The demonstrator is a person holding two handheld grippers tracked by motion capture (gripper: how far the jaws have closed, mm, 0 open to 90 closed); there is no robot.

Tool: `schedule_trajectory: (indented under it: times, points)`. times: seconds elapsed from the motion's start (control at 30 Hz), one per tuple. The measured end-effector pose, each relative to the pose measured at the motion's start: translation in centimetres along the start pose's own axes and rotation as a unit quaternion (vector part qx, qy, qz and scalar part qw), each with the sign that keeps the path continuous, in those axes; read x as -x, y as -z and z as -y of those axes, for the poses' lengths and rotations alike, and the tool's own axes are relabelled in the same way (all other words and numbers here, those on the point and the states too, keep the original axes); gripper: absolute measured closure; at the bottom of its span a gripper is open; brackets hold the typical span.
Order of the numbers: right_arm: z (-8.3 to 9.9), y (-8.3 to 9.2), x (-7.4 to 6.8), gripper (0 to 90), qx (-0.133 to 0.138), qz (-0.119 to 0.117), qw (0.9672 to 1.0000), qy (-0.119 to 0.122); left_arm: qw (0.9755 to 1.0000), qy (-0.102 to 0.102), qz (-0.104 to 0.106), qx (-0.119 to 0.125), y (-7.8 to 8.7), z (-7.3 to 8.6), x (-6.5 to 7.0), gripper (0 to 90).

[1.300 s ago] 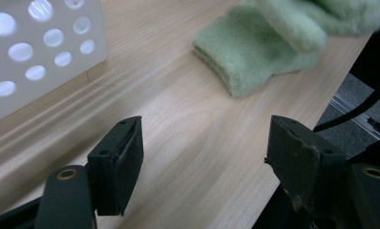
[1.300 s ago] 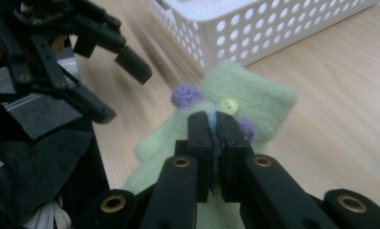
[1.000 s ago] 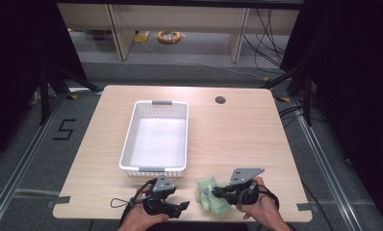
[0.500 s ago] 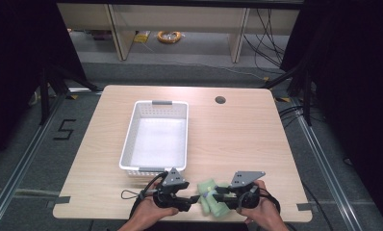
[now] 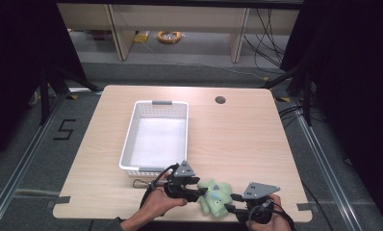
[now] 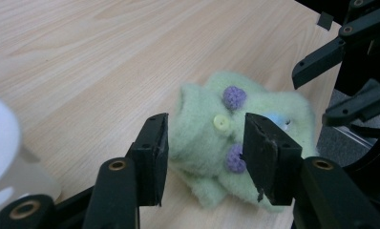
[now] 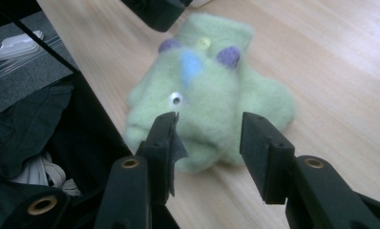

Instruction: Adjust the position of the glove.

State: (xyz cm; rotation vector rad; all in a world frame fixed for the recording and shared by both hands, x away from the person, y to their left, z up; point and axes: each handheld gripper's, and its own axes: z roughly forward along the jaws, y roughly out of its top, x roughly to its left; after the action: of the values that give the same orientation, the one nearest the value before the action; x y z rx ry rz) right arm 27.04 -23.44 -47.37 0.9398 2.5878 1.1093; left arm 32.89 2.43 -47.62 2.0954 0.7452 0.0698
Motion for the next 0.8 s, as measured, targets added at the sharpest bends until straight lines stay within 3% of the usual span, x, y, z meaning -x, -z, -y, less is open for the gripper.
schedule_trajectory:
  times: [0.1, 0.13, 0.2, 0.27, 0.33, 0.37, 0.4, 0.43, 0.53, 0.57, 0.6, 0.67, 0.7, 0.73, 0.8]
  points:
    - [0.2, -0.5, -0.1, 53.2, -0.009, 0.002, 0.9999, -0.008, 0.9999, 0.0, 0.005, -0.01, -0.5, -0.3, -0.2, 51.1]
    - [0.5, -1.1, -0.2, 53.7, -0.011, 0.002, 0.9995, -0.028, 0.9998, -0.01, 0.005, -0.018, -0.8, -0.4, -0.4, 50.7]
    - [0.5, -1.0, 0.0, 55.8, -0.026, 0.0, 0.9994, -0.024, 0.9994, -0.014, 0.008, -0.031, -1.3, -0.4, -0.6, 51.4]
    - [0.6, -1.3, 0.0, 62.8, -0.026, -0.011, 0.9994, -0.02, 0.9987, 0.008, 0.022, -0.045, -1.8, -0.2, -1.1, 55.7]
    - [0.6, -1.3, 0.0, 65.3, -0.028, -0.012, 0.9994, -0.018, 0.9989, 0.005, 0.018, -0.044, -1.8, -0.1, -1.3, 58.2]
    - [0.6, -1.4, -0.1, 73.2, -0.024, -0.006, 0.9996, -0.013, 0.9986, 0.007, 0.013, -0.051, -1.7, 0.1, -1.2, 64.5]
    - [0.6, -1.4, -0.1, 73.2, -0.024, -0.006, 0.9996, -0.013, 0.9986, 0.007, 0.013, -0.051, -1.7, 0.1, -1.2, 66.6]
    - [0.7, -1.5, -0.3, 77.7, -0.023, -0.011, 0.9995, -0.02, 0.9986, -0.005, 0.009, -0.052, -1.7, 0.1, -1.3, 69.9]
    - [0.7, -1.5, -0.2, 79.2, -0.022, -0.013, 0.9995, -0.018, 0.9987, -0.008, 0.008, -0.05, -1.9, 0.2, -1.2, 75.5]
    - [0.7, -1.5, -0.3, 79.7, -0.023, -0.014, 0.9994, -0.024, 0.9971, -0.032, 0.005, -0.069, -1.6, 0.1, -1.4, 75.5]
    - [0.6, -1.3, 0.0, 80.8, -0.029, -0.014, 0.9994, -0.012, 0.9984, -0.014, 0.004, -0.055, -1.7, 0.1, -1.0, 79.4]
    - [0.6, -1.2, -0.1, 81.1, -0.029, -0.013, 0.9994, -0.014, 0.9984, -0.017, 0.004, -0.054, -1.6, 0.1, -1.0, 81.8]
    - [0.6, -1.2, -0.1, 81.5, -0.028, -0.013, 0.9994, -0.014, 0.9972, -0.033, 0.004, -0.067, -1.4, 0.1, -1.1, 81.8]
    - [0.5, -1.1, -0.1, 81.9, -0.022, -0.015, 0.9996, -0.012, 0.9969, -0.037, 0.001, -0.07, -1.3, 0.1, -1.1, 82.8]
    - [0.4, -0.8, 0.1, 82.4, -0.009, -0.022, 0.9996, -0.014, 0.9987, -0.018, 0.003, -0.047, -1.3, 0.0, -0.9, 83.1]
